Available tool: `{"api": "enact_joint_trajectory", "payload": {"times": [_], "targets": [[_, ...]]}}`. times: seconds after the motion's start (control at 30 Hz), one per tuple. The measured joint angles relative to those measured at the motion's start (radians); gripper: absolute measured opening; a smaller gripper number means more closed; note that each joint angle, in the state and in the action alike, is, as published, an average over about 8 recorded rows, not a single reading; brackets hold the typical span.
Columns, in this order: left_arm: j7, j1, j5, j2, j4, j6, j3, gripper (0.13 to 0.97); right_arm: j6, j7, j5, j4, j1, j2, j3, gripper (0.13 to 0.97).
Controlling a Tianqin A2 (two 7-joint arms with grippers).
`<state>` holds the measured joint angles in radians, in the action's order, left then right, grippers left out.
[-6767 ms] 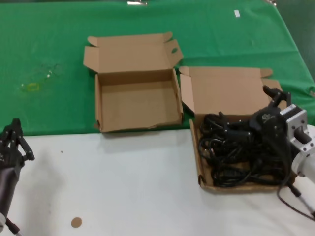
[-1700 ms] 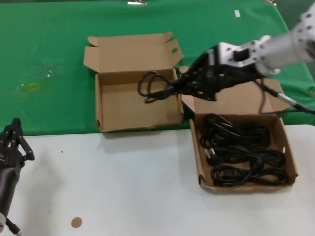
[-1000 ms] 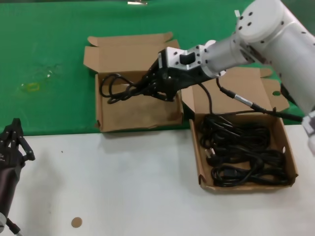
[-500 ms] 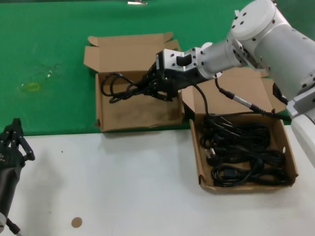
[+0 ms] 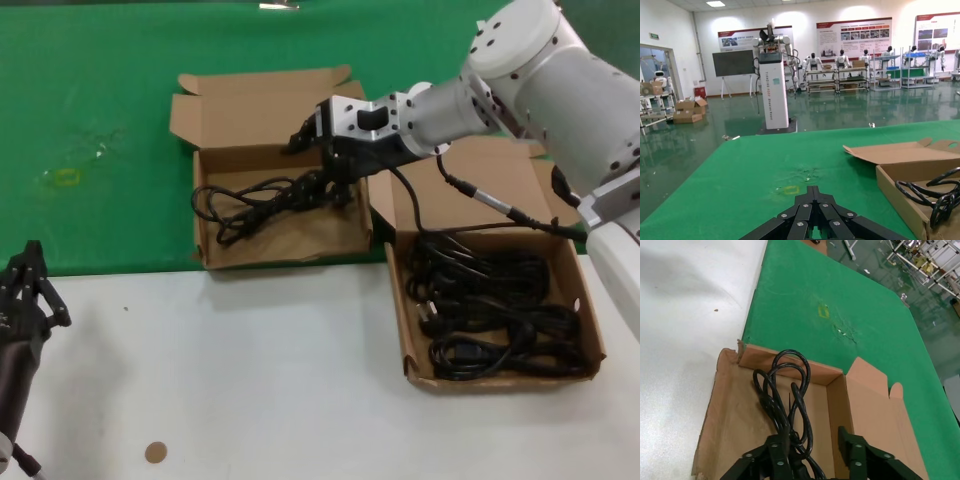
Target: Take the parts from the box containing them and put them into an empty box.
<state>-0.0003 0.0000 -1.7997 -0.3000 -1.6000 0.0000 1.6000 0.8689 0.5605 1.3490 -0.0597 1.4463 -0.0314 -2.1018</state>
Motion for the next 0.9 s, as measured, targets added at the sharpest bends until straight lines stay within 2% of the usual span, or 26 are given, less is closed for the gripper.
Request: {"api": "enact_joint_trajectory", "payload": {"times": [0.23,0.5,0.57,0.8,0.9], "targets": [[0.000,0.000,0.000,0.000,0.000,0.000,0.000,0.144,0.002,-0.002,-0.001,-0.008,0.003,0.000,0.005,0.395],[0.000,0.000,0.000,0.000,0.000,0.000,0.000,0.158,0.001,-0.004,0.001,-0.015,0.000,-0.002,0.008,0.591],[0.000,0.000,0.000,0.000,0.000,0.000,0.000,0.163,-0.004,-0.008,0.004,-0.025,-0.010,-0.004,0.011,0.615],[0.000,0.000,0.000,0.000,0.000,0.000,0.000,0.189,-0.056,-0.041,0.031,-0.115,-0.095,-0.020,0.040,0.787],[0.000,0.000,0.000,0.000,0.000,0.000,0.000,0.224,-0.086,-0.060,0.046,-0.168,-0.146,-0.029,0.058,0.787]]}}
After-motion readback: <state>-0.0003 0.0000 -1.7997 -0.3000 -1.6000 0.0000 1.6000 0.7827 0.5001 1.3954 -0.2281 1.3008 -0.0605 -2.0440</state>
